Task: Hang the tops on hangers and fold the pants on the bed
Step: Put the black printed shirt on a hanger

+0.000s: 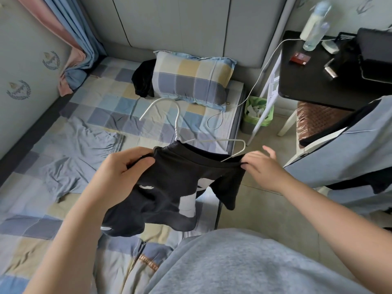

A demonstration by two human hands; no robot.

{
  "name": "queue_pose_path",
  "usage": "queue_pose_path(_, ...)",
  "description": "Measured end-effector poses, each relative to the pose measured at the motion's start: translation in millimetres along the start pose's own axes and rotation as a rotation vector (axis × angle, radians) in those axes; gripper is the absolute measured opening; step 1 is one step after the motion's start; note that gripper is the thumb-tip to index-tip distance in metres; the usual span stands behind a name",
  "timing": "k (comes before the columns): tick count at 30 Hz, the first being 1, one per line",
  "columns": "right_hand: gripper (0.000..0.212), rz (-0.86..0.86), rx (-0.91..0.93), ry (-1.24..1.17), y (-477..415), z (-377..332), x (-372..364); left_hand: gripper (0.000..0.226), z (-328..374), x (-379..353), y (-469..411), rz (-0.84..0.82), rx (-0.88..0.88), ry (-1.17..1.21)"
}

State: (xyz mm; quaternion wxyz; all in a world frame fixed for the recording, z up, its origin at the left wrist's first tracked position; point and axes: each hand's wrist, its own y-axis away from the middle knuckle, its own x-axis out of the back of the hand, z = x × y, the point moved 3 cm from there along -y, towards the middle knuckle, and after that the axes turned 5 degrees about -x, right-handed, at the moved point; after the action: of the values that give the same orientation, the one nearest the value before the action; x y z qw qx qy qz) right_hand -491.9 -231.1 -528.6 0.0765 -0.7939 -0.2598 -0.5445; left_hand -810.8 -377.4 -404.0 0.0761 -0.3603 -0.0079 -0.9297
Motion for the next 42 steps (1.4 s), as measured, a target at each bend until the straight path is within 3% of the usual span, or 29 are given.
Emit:
queue_pose_path(10,0.022,0.072,-0.026,0.013,-9,-9,20,0.061,3,9,5,0.162,-0.102,0.127)
queue_pose_path(21,0.023,0.106,-0.017,0.001,-12,-12,29,0.03,-6,10,3,0.166,-0.148,0.29)
queue_pose_path(23,0.022,0.099,-0.019,0.001,-13,-12,29,0.019,-8,8,3,0.129,-0.136,0.342)
queue_pose_path(26,0.021,0.112,-0.013,-0.007,-14,-11,31,0.021,-12,11,2,0.048,-0.103,0.361)
queue_pose_path(32,0.02,0.199,0.011,-0.036,-11,-11,37,0.026,-20,13,-4,-0.103,0.022,0.058)
queue_pose_path(36,0.021,0.222,0.084,-0.188,-5,-34,42,0.034,-12,1,-8,-0.183,0.039,-0.006)
queue_pose_path(42,0.014,0.083,0.201,-0.456,5,-104,42,0.031,15,-36,-17,-0.252,-0.039,0.038)
